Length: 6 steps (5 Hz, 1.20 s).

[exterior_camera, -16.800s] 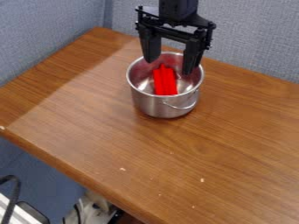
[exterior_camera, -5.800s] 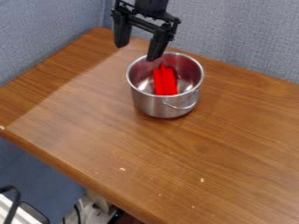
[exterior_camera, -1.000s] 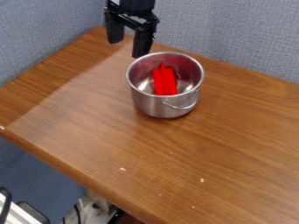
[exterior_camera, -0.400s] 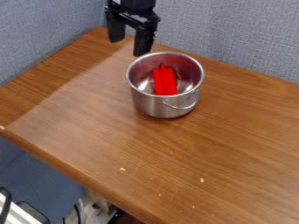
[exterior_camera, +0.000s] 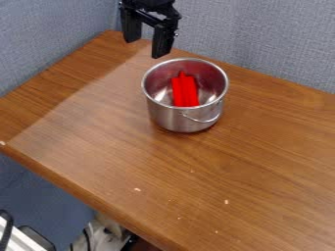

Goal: Put the red object in the metal pot

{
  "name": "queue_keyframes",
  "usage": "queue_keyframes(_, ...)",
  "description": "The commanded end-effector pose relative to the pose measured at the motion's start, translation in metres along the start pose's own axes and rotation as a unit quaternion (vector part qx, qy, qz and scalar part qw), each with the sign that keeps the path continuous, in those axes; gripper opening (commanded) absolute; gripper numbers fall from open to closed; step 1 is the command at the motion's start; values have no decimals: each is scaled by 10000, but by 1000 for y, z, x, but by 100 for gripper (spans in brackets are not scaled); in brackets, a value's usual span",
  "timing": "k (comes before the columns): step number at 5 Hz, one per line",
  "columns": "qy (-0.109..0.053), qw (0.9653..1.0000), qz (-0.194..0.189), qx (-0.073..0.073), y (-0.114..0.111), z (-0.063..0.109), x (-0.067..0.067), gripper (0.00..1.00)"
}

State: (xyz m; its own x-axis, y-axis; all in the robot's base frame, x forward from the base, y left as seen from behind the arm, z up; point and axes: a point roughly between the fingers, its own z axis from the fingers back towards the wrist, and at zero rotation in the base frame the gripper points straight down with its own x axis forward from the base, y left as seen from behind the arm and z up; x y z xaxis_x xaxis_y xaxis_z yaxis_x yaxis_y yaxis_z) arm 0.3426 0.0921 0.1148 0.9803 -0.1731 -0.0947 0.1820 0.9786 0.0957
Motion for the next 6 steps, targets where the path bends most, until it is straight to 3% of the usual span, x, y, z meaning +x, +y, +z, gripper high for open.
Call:
queue_keyframes(1,-181,9997,166,40,11,9,-1,100)
queue_keyframes(6,-160,9998,69,38,2,16,-6,100)
